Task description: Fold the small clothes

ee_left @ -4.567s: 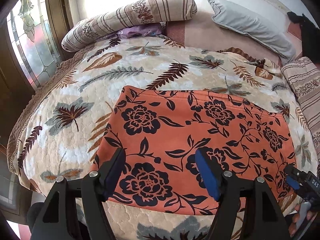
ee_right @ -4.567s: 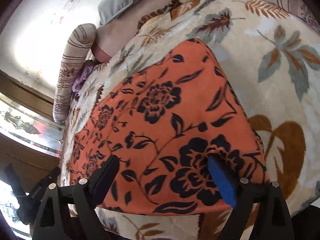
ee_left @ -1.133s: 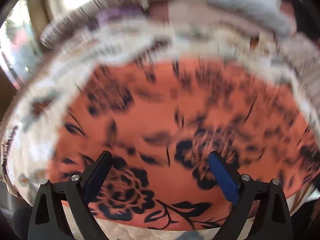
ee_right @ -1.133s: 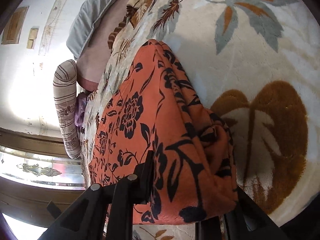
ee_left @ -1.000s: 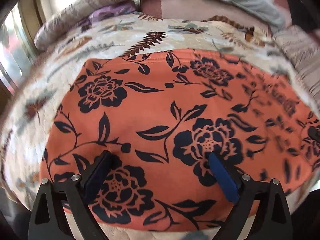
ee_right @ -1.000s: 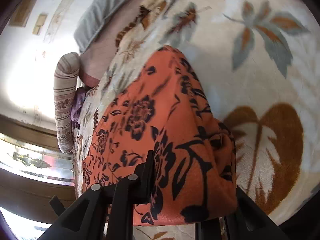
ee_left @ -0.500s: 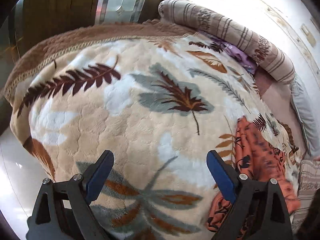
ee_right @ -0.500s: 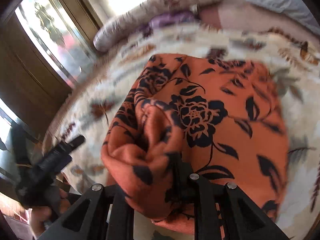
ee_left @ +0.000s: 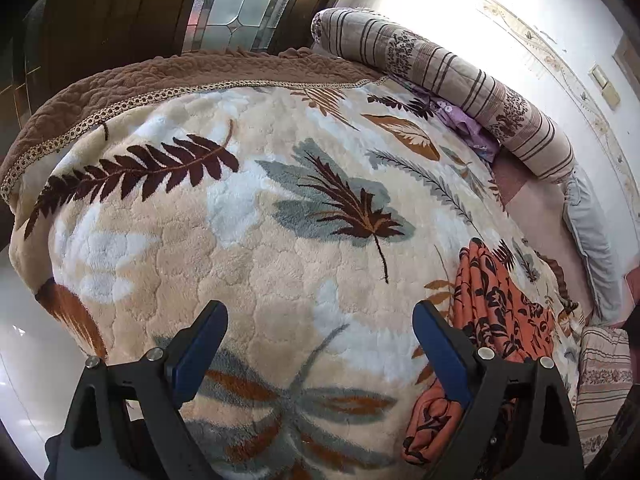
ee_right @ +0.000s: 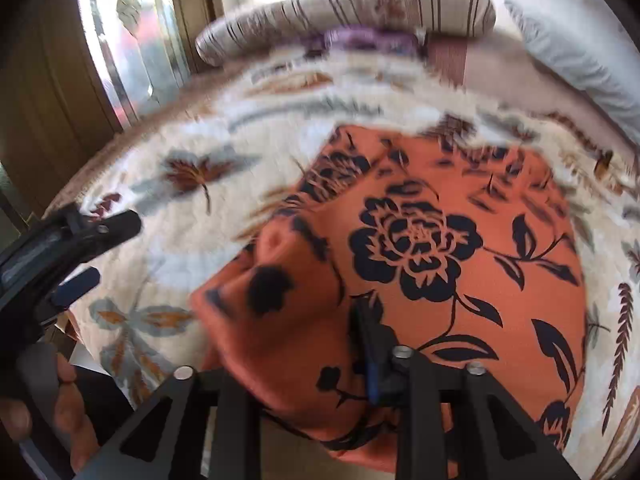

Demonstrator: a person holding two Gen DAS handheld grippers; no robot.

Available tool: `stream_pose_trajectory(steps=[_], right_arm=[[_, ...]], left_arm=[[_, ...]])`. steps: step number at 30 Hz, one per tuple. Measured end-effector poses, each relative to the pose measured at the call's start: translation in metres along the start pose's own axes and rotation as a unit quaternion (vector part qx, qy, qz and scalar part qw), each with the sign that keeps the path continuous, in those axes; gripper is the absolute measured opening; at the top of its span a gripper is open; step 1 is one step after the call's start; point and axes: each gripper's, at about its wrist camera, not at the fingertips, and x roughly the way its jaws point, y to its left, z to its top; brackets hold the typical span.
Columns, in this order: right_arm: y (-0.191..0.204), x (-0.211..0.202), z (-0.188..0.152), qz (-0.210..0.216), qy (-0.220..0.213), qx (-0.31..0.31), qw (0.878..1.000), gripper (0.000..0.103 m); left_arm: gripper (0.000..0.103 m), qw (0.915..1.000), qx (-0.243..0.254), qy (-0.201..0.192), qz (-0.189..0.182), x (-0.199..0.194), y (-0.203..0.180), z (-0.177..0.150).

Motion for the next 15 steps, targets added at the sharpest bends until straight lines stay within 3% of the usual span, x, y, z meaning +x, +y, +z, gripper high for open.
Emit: stream_pose_trajectory(steps=[1, 2, 6, 9, 11, 12, 13, 14, 15], right_arm=[[-0.003, -0.005, -0.001, 0.035, 0.003, 0.012, 0.999, 0.076], [-0.005, -0.009, -0.003, 0.067, 0.005, 0.022, 0.997, 0.082], [-0.035, -0.040, -0.022, 0.118, -0.027, 0.080, 0.989, 0.083], [-0.076, -0.066, -0.041, 0.127, -0.056, 0.142, 0.980, 0.083], [-0.105, -0.076, -0.053, 0.129, -0.074, 0.188, 0.971, 0.083], [-0.118, -0.079, -0.056, 0.128, -0.077, 0.206, 0.967, 0.083], [-0.131, -0.083, -0.060, 0.132, -0.079, 0.223, 0.963, 0.083], [-0.142, -0.084, -0.065, 0.135, -0.078, 0.239, 0.959, 0.083], [-0.154, -0.084, -0.067, 0.136, -0.077, 0.249, 0.956, 0.083]], left_arm=[[0.093, 1.0000, -0.002, -0.002, -0.001, -0.002, 0.001, 0.000], [0.093, 1.0000, -0.001, -0.003, -0.005, -0.004, 0.000, 0.000], [0.093, 0.9965, 0.032, 0.009, -0.077, -0.023, -0.029, -0.005], [0.093, 0.9857, 0.100, 0.019, -0.134, -0.041, -0.076, -0.023], [0.093, 0.9770, 0.147, 0.036, -0.151, -0.041, -0.107, -0.038], [0.093, 0.9760, 0.164, 0.043, -0.136, -0.036, -0.117, -0.044], [0.083, 0.9770, 0.174, 0.057, -0.108, -0.025, -0.123, -0.049], [0.062, 0.9792, 0.169, 0.083, -0.075, -0.008, -0.119, -0.053], [0.054, 0.9813, 0.141, 0.126, -0.034, 0.013, -0.105, -0.056]])
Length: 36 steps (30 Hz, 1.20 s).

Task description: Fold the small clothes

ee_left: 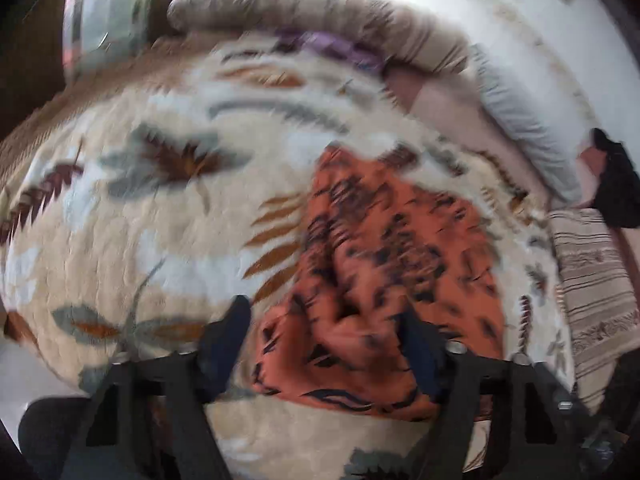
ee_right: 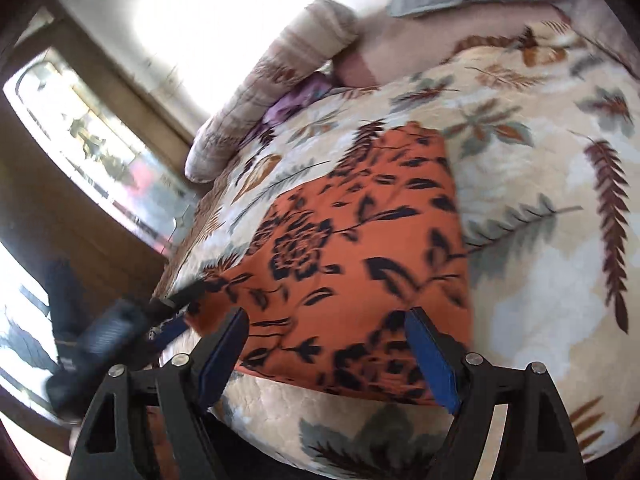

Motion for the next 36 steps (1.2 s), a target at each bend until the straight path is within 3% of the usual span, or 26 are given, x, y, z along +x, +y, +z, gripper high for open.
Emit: stream_pose_trajectory(steps=[1, 2, 3, 8, 12, 16, 18, 20, 22, 23, 24, 25, 26, 27, 28, 30, 32, 34, 36], right_arm=[[-0.008, -0.004, 0.002, 0.002, 0.000, 0.009, 1.000, 0.083], [-0.016, -0.007, 0.001, 0.006, 0.001, 0.018, 1.000, 0.083], [-0.023, -0.014, -0.001, 0.007, 0.004, 0.027, 1.000, 0.083], [-0.064, -0.007, -0.004, 0.032, 0.032, 0.098, 0.994, 0.083], [-0.085, -0.004, 0.002, 0.064, 0.037, 0.137, 0.988, 0.083], [-0.103, 0.008, 0.016, 0.084, 0.054, 0.171, 0.980, 0.083], [-0.110, 0.017, 0.024, 0.096, 0.068, 0.182, 0.976, 0.083], [-0.115, 0.031, 0.033, 0.116, 0.087, 0.196, 0.970, 0.083], [-0.118, 0.050, 0.038, 0.123, 0.112, 0.206, 0.964, 0.083], [-0.119, 0.059, 0.039, 0.120, 0.123, 0.215, 0.961, 0.083], [-0.118, 0.069, 0.039, 0.122, 0.133, 0.219, 0.959, 0.083], [-0.112, 0.077, 0.039, 0.129, 0.146, 0.209, 0.958, 0.065], [-0.102, 0.080, 0.040, 0.108, 0.153, 0.182, 0.965, 0.050], [-0.087, 0.074, 0.041, 0.082, 0.141, 0.142, 0.976, 0.040], [-0.073, 0.067, 0.041, 0.062, 0.126, 0.107, 0.984, 0.037], [-0.044, 0.054, 0.036, 0.010, 0.105, 0.031, 0.994, 0.037], [-0.047, 0.070, 0.023, -0.029, 0.123, 0.008, 0.992, 0.039], [-0.079, 0.076, 0.021, 0.025, 0.125, 0.099, 0.987, 0.053], [-0.092, 0.070, 0.029, 0.057, 0.131, 0.146, 0.979, 0.064]], left_arm=[[0.055, 0.9980, -0.049, 0.039, -0.001, 0.017, 0.022, -0.005], [0.055, 0.9954, -0.082, 0.033, -0.036, 0.020, 0.038, -0.012], [0.055, 0.9957, -0.077, 0.024, -0.045, 0.015, 0.042, -0.014], [0.057, 0.9993, -0.028, 0.015, 0.018, -0.008, 0.022, -0.014], [0.057, 0.9977, 0.013, -0.046, 0.049, -0.043, -0.002, -0.006], [0.077, 0.9912, 0.069, -0.105, 0.041, -0.057, -0.038, 0.009], [0.077, 0.9860, 0.111, -0.114, 0.048, -0.044, -0.057, 0.018], [0.077, 0.9814, 0.147, -0.096, 0.077, -0.016, -0.067, 0.019], [0.077, 0.9764, 0.161, -0.042, 0.138, 0.025, -0.064, 0.018], [0.078, 0.9780, 0.157, -0.023, 0.136, 0.037, -0.057, 0.015], [0.080, 0.9814, 0.143, -0.032, 0.125, 0.038, -0.048, 0.011], [0.082, 0.9844, 0.128, -0.039, 0.114, 0.036, -0.042, 0.011], [0.082, 0.9859, 0.123, -0.037, 0.108, 0.035, -0.037, 0.010], [0.082, 0.9868, 0.121, -0.037, 0.101, 0.035, -0.034, 0.011], [0.083, 0.9867, 0.124, -0.037, 0.098, 0.034, -0.031, 0.010], [0.085, 0.9857, 0.130, -0.041, 0.099, 0.035, -0.028, 0.010], [0.089, 0.9883, 0.119, -0.038, 0.087, 0.037, -0.020, 0.011], [0.091, 0.9891, 0.117, -0.039, 0.082, 0.038, -0.016, 0.013], [0.092, 0.9892, 0.117, -0.040, 0.077, 0.040, -0.019, 0.012]])
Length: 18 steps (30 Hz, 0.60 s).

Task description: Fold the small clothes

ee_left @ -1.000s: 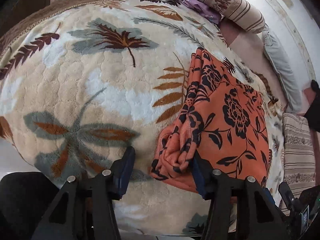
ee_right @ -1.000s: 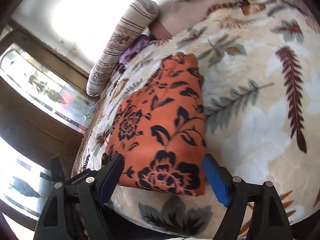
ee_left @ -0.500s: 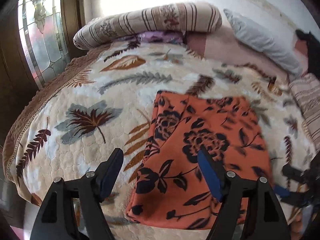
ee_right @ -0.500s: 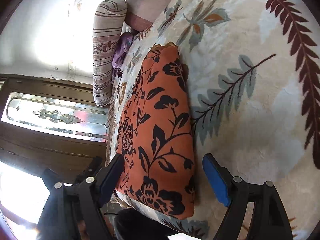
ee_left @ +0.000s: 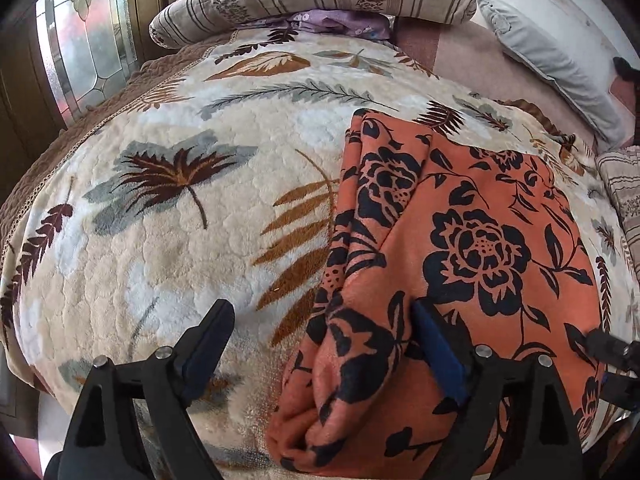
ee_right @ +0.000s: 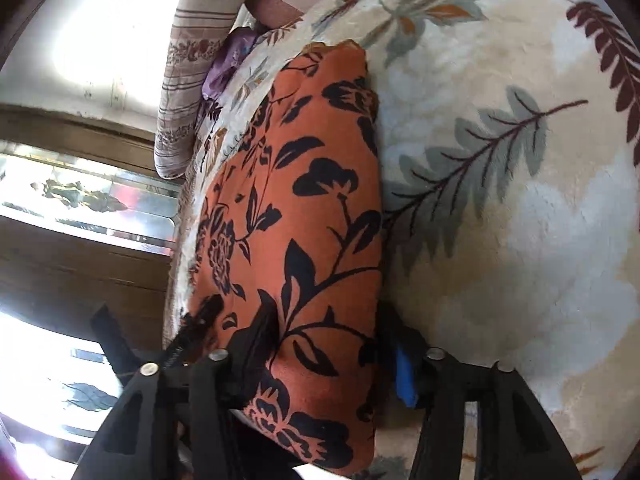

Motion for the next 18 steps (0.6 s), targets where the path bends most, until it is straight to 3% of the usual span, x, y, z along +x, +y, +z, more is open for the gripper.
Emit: stream_pose_trajectory(steps=[3, 5, 7, 8, 9, 10, 12, 15, 18], right_arm=[[0.000, -0.017, 0.017, 0.032, -0.031, 0.001, 0.999, 0.076], [-0.008, -0.012, 0.035, 0.046, -0.037, 0.035, 0.998, 0.078], [-0.016, 0.008, 0.050, 0.056, -0.015, 0.057, 0.997, 0.078], [-0.020, 0.022, 0.056, 0.047, 0.001, 0.070, 0.996, 0.074], [-0.014, 0.024, 0.060, 0.044, -0.002, 0.062, 0.997, 0.042], [0.003, 0.020, 0.061, 0.033, -0.007, 0.027, 0.999, 0.036], [0.046, 0.004, 0.051, -0.029, -0.049, -0.072, 0.996, 0.034], [0.042, 0.021, 0.050, -0.100, -0.037, -0.084, 0.991, 0.034], [0.022, 0.021, 0.051, -0.054, -0.040, -0.026, 0.997, 0.046]], left_arm=[[0.095, 0.9999, -0.012, -0.002, -0.009, 0.002, 0.004, -0.001], [0.096, 0.9997, -0.018, 0.001, -0.015, 0.004, 0.006, -0.001], [0.097, 0.9998, -0.014, -0.001, -0.015, 0.004, 0.005, -0.001], [0.097, 0.9998, -0.015, -0.001, -0.016, 0.004, 0.005, -0.001], [0.097, 0.9998, -0.015, -0.002, -0.016, 0.004, 0.005, -0.001], [0.097, 0.9997, -0.014, -0.002, -0.017, 0.004, 0.006, -0.001], [0.097, 0.9997, -0.015, -0.004, -0.019, 0.005, 0.007, -0.002], [0.097, 0.9997, -0.013, -0.004, -0.018, 0.005, 0.005, -0.001], [0.097, 0.9996, -0.015, -0.004, -0.021, 0.005, 0.007, -0.002]])
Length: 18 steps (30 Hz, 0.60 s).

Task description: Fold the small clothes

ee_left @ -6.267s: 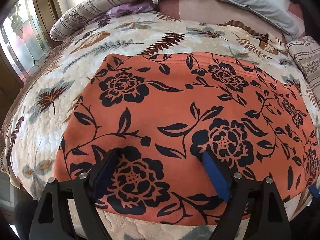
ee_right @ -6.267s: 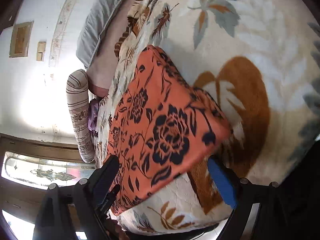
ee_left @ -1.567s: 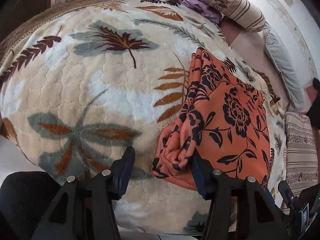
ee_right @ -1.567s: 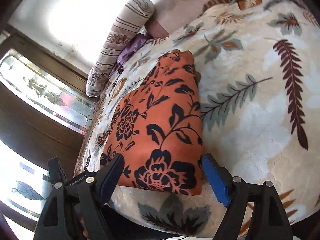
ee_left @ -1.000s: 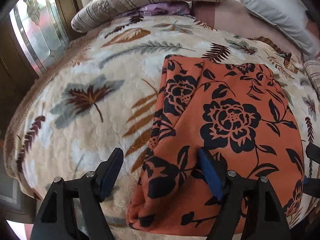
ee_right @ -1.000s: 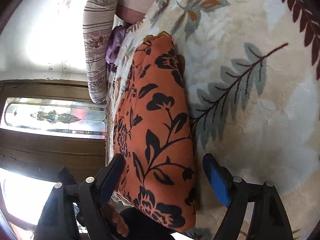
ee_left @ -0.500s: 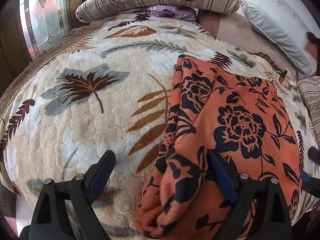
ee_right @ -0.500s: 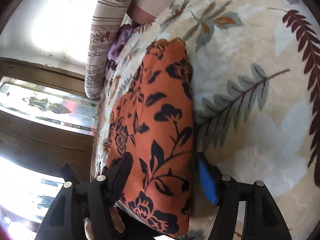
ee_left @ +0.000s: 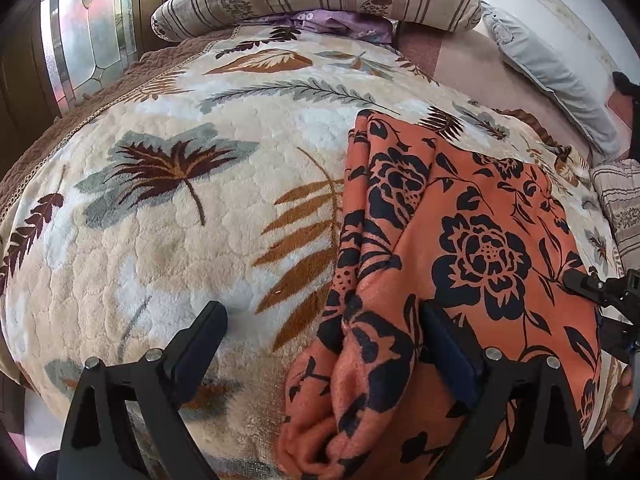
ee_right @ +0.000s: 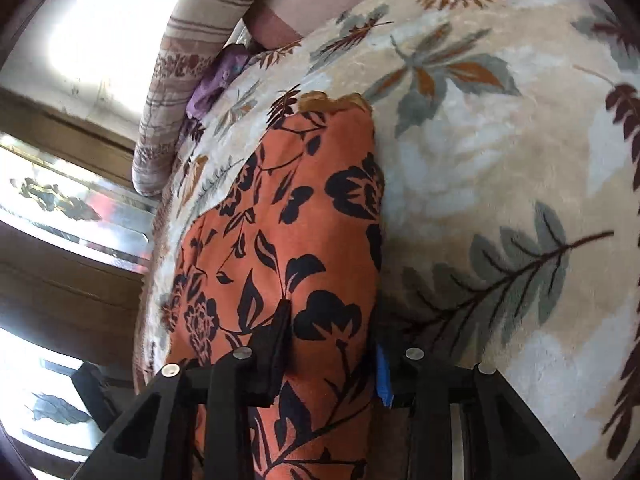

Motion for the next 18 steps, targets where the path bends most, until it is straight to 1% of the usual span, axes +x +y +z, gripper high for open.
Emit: stream_pose_trajectory(steps=[1, 2, 3, 4, 6, 8, 9, 10, 11, 12, 13, 14, 15, 16, 17, 18], right_arm=[[0.000, -0.002, -0.001, 0.003, 0.001, 0.008, 1.000, 0.061], [0.004, -0.003, 0.001, 0.011, 0.002, 0.006, 1.000, 0.066], [0.006, -0.005, 0.003, 0.018, -0.001, 0.002, 1.000, 0.069], [0.008, -0.006, 0.008, 0.023, -0.006, 0.002, 1.000, 0.070], [0.009, 0.002, 0.020, 0.027, -0.014, 0.016, 0.999, 0.074], [0.005, 0.017, 0.031, 0.020, -0.009, 0.026, 0.999, 0.074], [0.003, 0.023, 0.034, 0.018, 0.005, 0.028, 0.999, 0.050], [0.007, 0.026, 0.038, 0.017, 0.014, 0.025, 0.999, 0.037], [0.023, 0.020, 0.037, -0.001, -0.001, -0.011, 1.000, 0.037], [0.029, 0.006, 0.030, -0.021, -0.017, -0.046, 0.999, 0.037], [0.039, 0.004, 0.028, -0.041, -0.029, -0.070, 0.996, 0.037], [0.044, 0.006, 0.026, -0.061, -0.028, -0.083, 0.994, 0.037], [0.040, 0.007, 0.025, -0.072, -0.020, -0.081, 0.994, 0.041], [0.036, 0.008, 0.025, -0.081, -0.012, -0.068, 0.994, 0.049], [0.032, 0.000, 0.022, -0.085, -0.020, -0.055, 0.995, 0.052], [0.033, -0.011, 0.018, -0.087, -0.036, -0.058, 0.994, 0.053]], left_arm=[[0.097, 1.0000, 0.000, -0.001, -0.001, 0.000, 0.000, 0.000], [0.097, 1.0000, 0.000, -0.001, 0.000, 0.000, 0.000, 0.000], [0.097, 1.0000, 0.000, -0.001, 0.000, 0.000, 0.000, 0.000], [0.097, 1.0000, -0.001, 0.000, -0.001, 0.000, 0.001, 0.000], [0.097, 1.0000, -0.001, -0.001, -0.001, 0.000, 0.000, 0.000], [0.097, 1.0000, -0.001, -0.001, -0.001, 0.001, 0.001, 0.000], [0.097, 1.0000, -0.001, -0.001, -0.001, 0.001, 0.001, 0.000], [0.097, 1.0000, 0.000, -0.001, -0.001, 0.000, 0.001, 0.000], [0.097, 1.0000, 0.000, -0.002, -0.001, 0.001, 0.001, -0.001], [0.097, 1.0000, -0.001, -0.003, -0.001, 0.001, 0.000, -0.001], [0.097, 1.0000, -0.002, -0.003, 0.001, 0.001, 0.000, 0.000], [0.097, 1.0000, -0.003, -0.001, -0.001, 0.001, 0.000, 0.000], [0.097, 1.0000, -0.006, 0.001, -0.007, -0.001, 0.002, 0.001], [0.096, 0.9997, -0.014, 0.003, -0.022, -0.006, 0.004, 0.004], [0.096, 0.9990, -0.025, 0.007, -0.037, -0.011, 0.008, 0.008], [0.096, 0.9977, -0.034, 0.004, -0.059, -0.018, 0.012, 0.013]])
